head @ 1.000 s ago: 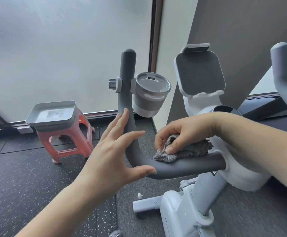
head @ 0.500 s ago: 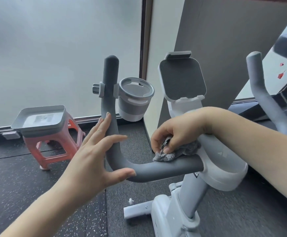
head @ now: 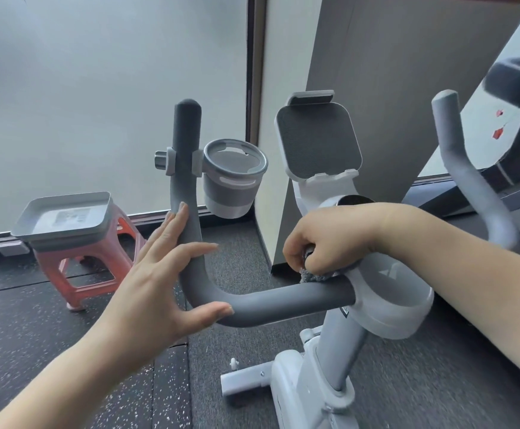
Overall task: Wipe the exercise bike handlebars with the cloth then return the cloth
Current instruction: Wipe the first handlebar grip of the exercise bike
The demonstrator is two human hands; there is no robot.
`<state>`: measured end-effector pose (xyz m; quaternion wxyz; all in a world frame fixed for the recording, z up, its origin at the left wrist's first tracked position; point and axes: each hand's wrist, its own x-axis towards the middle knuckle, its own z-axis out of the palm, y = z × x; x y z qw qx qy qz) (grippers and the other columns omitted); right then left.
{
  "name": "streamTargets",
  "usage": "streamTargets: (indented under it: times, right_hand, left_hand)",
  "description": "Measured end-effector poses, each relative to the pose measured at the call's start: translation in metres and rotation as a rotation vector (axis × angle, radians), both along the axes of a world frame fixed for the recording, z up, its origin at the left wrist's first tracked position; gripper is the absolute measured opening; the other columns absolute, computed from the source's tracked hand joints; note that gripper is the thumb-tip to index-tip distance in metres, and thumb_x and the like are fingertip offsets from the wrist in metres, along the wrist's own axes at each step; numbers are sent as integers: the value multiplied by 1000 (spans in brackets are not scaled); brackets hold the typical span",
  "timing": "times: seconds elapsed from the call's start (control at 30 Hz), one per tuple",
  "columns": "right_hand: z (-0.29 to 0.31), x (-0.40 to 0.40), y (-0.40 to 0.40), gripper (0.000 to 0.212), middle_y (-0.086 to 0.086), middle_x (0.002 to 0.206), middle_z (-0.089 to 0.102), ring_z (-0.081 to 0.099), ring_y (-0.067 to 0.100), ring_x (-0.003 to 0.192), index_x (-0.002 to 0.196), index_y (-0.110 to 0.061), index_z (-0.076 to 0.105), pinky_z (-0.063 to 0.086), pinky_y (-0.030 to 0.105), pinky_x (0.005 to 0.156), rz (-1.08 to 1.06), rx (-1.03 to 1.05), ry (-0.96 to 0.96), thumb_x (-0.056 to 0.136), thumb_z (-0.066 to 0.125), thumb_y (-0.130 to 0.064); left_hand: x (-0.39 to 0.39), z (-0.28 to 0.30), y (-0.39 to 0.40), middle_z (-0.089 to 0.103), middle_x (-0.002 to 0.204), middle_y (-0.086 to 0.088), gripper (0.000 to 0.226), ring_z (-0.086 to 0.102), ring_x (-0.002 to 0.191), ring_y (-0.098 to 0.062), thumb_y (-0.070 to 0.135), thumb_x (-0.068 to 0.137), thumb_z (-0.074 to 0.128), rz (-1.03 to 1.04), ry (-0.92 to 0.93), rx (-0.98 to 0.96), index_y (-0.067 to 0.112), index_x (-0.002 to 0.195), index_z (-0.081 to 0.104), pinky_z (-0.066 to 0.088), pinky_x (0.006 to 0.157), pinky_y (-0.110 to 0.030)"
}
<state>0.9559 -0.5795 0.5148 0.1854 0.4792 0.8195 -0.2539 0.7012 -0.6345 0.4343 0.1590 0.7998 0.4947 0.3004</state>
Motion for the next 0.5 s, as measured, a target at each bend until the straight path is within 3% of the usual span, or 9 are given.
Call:
streamTargets:
  times: [0.13,0.3,0.4,0.43,0.5]
  right_hand:
    - [-5,0,-1,18,2,66,67,66,24,70,74,-21,62,55,35,58,10,44,-25,67,46,-16]
    - [-7,-2,-4,15,-1,71,67,64,21,74,73,-23,61,55,39,66,20,104,22,69,48,-19]
    - [-7,-2,-7,18,0,74,65,65,29,72,72,-31,59,58,46,64,-35,53,153,68,43,-26]
    - [-7,-3,-9,17,1,73,64,65,29,69,71,-32,59,59,44,61,-69,39,198,69,43,-25]
    - [-7,-6,-14,20,-5,67,62,59,12,58,70,-29,59,52,24,51,-126,32,283,77,47,-15]
  left_hand:
    - [-1,0,1,10,159,11,75,6,145,-5,74,56,60,-4,9,-8,40,122,53,17,116,-43]
    - [-2,0,1,7,158,15,75,0,143,6,75,53,58,-7,19,-30,44,121,51,8,114,-25]
    - [-3,1,3,8,158,13,77,-5,138,13,76,53,57,-16,42,-28,39,121,55,-1,110,-8]
    - [-3,2,3,9,158,11,78,-5,139,12,76,53,57,-18,49,-25,38,121,55,-2,109,-6]
    - [-3,2,2,7,158,12,80,-1,141,5,77,52,56,-12,55,-26,37,122,55,1,110,-11]
